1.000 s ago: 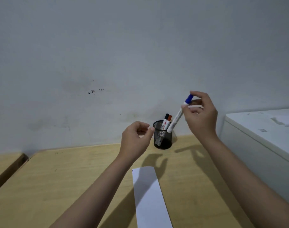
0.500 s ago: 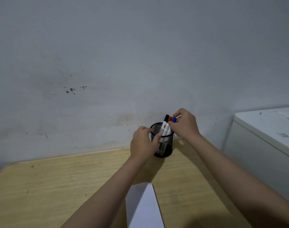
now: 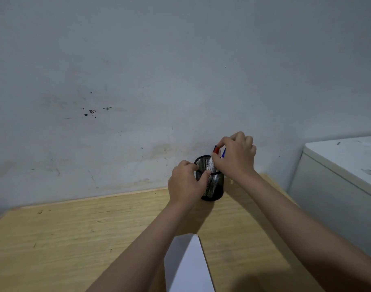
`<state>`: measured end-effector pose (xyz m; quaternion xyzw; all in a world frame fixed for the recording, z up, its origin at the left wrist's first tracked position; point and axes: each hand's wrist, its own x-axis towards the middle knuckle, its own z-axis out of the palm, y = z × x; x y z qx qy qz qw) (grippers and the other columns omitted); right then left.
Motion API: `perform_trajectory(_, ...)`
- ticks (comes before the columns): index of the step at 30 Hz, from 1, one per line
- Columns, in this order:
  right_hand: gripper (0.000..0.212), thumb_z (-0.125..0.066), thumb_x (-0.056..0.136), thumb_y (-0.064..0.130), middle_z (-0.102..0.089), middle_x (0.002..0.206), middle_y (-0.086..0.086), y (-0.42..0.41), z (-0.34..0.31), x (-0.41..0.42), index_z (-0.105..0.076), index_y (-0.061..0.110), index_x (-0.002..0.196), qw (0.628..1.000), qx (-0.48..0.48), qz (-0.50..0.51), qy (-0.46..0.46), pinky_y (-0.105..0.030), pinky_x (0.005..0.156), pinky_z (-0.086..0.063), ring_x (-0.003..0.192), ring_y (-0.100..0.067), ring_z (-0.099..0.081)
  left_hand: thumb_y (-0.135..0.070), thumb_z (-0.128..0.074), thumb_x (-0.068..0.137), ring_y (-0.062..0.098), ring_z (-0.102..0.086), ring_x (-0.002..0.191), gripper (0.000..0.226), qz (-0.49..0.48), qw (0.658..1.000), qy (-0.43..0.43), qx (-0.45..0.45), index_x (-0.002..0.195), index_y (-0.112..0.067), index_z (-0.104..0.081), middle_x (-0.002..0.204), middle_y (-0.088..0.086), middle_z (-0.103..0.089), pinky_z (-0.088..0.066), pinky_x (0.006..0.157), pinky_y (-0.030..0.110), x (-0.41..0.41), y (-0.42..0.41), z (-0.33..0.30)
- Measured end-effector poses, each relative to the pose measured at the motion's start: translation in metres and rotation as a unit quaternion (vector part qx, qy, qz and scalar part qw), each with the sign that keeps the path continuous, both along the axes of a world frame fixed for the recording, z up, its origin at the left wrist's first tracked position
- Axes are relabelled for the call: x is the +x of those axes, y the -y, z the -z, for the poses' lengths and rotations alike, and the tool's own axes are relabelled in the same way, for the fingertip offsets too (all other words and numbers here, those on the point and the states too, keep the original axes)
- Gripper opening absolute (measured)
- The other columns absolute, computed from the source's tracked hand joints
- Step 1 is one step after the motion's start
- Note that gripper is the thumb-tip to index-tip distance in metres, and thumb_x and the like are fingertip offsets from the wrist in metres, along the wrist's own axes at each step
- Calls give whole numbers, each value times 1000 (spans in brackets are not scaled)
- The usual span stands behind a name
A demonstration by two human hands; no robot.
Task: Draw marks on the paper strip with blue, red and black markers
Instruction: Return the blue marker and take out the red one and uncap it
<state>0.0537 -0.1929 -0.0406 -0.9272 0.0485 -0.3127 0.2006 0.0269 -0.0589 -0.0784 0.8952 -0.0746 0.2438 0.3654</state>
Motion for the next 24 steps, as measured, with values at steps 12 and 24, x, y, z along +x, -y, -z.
perform_trajectory(12,22,-64,75,2,-63,84,-8,-5,-34,-93,-60,23,77,910,309,-173,214,-28,64,-54,65,-18,-65,-24,-59,86,12,-65,87,19,144,945,-49,-290,104,-30,-57,94,4,-69,-50,74,24,-81,-6,-24)
perform_trajectory(24,18,-75,73,7,-67,84,2,-24,4,-202,-66,22,78,861,338,-354,141,-31,76,-57,84,-18,-68,-3,-62,84,23,-66,89,18,170,880,-1,-444,88,-20,-66,98,10,-71,-52,86,46,-160,-20,-64)
